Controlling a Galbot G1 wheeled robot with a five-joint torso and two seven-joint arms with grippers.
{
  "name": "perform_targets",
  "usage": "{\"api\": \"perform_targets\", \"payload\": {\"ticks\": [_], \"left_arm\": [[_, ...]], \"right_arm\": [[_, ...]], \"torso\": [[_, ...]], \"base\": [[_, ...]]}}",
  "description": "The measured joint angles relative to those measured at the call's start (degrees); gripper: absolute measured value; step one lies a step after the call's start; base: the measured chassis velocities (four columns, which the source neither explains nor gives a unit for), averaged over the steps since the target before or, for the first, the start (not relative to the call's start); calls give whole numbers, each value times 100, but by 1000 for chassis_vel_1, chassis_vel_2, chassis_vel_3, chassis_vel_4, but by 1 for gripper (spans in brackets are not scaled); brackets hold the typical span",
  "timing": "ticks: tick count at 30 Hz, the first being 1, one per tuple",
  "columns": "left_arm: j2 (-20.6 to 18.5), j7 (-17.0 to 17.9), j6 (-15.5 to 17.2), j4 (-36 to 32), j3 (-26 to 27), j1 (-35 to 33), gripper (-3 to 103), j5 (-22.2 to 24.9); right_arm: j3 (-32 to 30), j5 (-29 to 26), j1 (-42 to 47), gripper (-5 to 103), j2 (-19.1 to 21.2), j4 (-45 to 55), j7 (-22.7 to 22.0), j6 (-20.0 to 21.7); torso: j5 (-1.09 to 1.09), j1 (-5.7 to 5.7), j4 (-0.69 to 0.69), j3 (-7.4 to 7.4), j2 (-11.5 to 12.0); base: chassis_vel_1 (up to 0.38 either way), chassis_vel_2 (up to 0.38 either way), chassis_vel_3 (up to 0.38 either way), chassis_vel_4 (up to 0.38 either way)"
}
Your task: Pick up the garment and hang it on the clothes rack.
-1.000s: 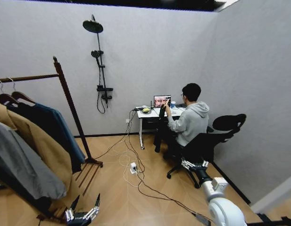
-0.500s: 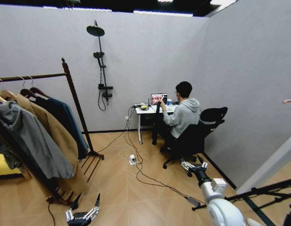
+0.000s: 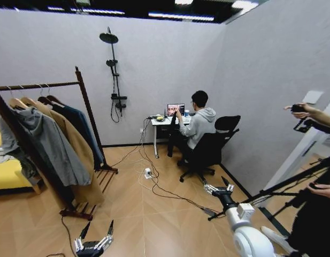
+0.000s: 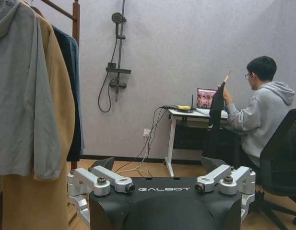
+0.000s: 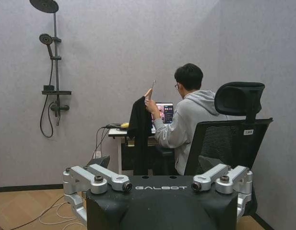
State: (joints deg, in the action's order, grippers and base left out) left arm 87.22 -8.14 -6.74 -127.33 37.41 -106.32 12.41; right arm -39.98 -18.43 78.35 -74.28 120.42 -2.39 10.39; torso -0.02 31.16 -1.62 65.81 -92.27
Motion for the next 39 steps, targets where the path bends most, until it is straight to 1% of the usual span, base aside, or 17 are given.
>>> {"api": "perform_targets", "payload": {"ticks": [3,4,5,8,9,10,11,12,14,17,27,36,39], "left_arm": [[0,0,0,0,0,0,100,0],[0,0,0,0,0,0,100,0],[0,0,0,0,0,0,100,0],[0,0,0,0,0,0,100,0],[0,0,0,0,0,0,100,0],[1,0,0,0,0,-1,100,0],[0,0,0,0,0,0,100,0],[0,0,0,0,0,0,100,0],[0,0,0,0,0,-1,100,0],[0,0,0,0,0,-1,100,0],[0,0,0,0,0,0,100,0],[0,0,0,0,0,0,100,0],[0,0,0,0,0,0,100,0]], "right_arm": [[15,14,0,100,-12,1,-2,-1],[22,20,1,100,-18,4,-3,-1],[22,20,1,100,-18,4,-3,-1],[44,41,16,100,-43,7,-3,-10],[47,46,20,100,-49,8,-3,-19],[48,50,26,100,-52,8,0,-21],[48,54,34,100,-52,8,7,-24],[48,54,34,100,-52,8,7,-24],[52,60,34,100,-54,6,22,-64],[54,60,24,100,-55,-2,23,-81],[38,56,32,100,-39,-13,30,-133],[-97,8,82,100,-53,19,32,-169],[-166,-86,70,100,-16,58,33,-161]], "torso": [[3,-2,-1,-1,-1],[-1,-1,1,0,-1],[-1,-1,1,0,-1],[4,-1,1,-1,-1],[-3,-1,2,-1,-1],[2,-2,2,-1,-1],[5,-4,-1,-1,-3],[5,-4,-1,-1,-3],[-1,-6,-1,-2,-3],[2,-5,0,-1,-3],[2,3,1,1,1],[2,-1,0,-1,-1],[2,-1,1,0,0]], "base": [[234,-197,-209,239],[225,-188,-178,247],[225,-188,-178,247],[255,-150,-169,249],[191,-170,-164,238],[191,-139,-108,238],[141,-139,-108,139],[141,-139,-108,139],[104,-90,-88,109],[20,-36,-39,16],[-6,7,14,-5],[0,0,0,0],[0,0,0,0]]}}
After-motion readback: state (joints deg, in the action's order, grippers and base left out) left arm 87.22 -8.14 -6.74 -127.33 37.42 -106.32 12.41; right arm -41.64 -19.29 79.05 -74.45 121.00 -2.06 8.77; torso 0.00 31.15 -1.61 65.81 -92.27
